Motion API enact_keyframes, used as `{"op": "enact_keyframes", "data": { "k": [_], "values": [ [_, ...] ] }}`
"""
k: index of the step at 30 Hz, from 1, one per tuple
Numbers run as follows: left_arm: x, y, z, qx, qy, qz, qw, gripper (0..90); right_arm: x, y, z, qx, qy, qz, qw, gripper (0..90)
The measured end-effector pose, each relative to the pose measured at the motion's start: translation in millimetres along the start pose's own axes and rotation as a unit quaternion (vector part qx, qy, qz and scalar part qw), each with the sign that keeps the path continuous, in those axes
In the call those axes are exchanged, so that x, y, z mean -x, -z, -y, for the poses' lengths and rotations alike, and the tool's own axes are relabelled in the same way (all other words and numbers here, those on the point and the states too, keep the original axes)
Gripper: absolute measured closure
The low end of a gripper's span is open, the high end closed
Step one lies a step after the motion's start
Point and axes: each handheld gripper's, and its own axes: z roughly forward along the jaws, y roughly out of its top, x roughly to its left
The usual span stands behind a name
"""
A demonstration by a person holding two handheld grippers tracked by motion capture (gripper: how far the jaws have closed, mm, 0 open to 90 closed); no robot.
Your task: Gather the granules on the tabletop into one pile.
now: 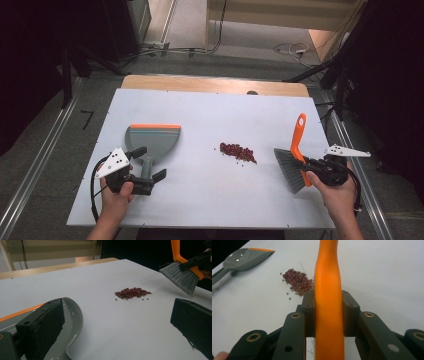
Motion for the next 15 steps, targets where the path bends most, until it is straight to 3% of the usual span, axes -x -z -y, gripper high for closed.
{"op": "enact_keyframes", "data": {
  "k": [15],
  "values": [
    [-2.7, -0.2, 1.3, 0.001, 0.006, 0.000, 1.0000, 0.0, 4.9, -3.5, 3.1, 0.000, 0.000, -0.003, 1.0000, 68.6]
  ]
}}
